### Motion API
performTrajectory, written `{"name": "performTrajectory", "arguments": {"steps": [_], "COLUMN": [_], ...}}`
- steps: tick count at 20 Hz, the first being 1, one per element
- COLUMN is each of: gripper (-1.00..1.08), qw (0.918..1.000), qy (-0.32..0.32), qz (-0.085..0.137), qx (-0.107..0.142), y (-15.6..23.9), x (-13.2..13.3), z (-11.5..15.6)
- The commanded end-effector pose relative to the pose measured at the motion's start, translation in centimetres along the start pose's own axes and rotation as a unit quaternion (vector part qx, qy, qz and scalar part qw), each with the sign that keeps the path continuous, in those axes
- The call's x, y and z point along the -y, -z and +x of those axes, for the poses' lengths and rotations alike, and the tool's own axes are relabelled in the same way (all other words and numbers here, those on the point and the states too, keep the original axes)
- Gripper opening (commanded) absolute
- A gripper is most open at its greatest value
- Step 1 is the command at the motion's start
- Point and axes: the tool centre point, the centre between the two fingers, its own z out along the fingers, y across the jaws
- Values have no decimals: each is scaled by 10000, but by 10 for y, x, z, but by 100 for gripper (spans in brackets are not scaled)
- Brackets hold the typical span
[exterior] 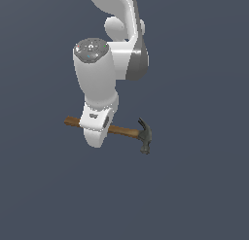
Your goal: Pick up the object and move it to a goal position.
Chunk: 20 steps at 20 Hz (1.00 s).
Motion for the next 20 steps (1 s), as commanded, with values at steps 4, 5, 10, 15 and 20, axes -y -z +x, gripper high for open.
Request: {"name": "performTrajectory", "arguments": {"steps": [4,5,10,15,20], "gripper": [-100,-100,-100,-100,-100], "qw": [10000,10000,10000,10000,10000], "qy": [3,2,1,-2,-5], "qz": [-11,-9,-8,-5,-4], "qx": [-3,-2,0,4,8], "y": [54,62,98,127,151], "x": [-20,-24,-38,-51,-61], "z": [-13,-16,-25,-33,-39]}}
